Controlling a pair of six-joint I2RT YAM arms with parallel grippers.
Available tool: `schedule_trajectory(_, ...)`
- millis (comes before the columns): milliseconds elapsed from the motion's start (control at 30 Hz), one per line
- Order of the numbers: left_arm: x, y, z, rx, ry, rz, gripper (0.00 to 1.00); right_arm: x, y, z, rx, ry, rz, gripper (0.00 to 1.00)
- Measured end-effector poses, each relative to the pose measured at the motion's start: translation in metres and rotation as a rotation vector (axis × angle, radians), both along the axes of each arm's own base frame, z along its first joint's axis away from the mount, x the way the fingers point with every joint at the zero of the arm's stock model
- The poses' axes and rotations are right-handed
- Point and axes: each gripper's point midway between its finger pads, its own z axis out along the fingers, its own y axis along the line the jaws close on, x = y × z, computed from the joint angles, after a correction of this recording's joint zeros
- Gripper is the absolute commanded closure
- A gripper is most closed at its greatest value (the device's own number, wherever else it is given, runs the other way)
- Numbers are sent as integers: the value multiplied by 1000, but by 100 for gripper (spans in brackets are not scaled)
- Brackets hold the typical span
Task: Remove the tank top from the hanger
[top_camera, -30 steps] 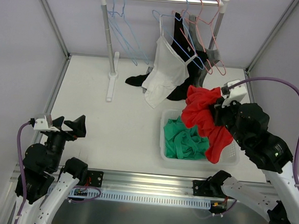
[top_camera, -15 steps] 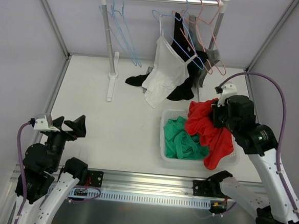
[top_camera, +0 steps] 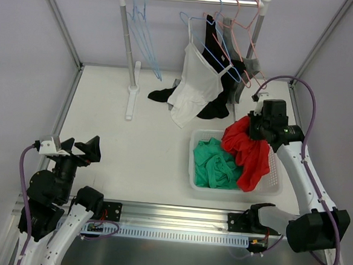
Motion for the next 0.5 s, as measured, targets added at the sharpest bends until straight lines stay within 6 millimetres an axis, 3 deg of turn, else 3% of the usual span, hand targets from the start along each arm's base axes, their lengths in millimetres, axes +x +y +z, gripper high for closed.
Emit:
schedule_trajectory(133,0,0,0,-1,-3,1,1,6,-14,-21,-26,0,-89,100)
schedule_trajectory(300,0,0,0,-1,-3,1,2,-8,-18,-60,-23,56,-139,99)
schedule_trajectory(500,0,0,0,-2,-3,0,1,-20,-18,-82,18,74,-190,73)
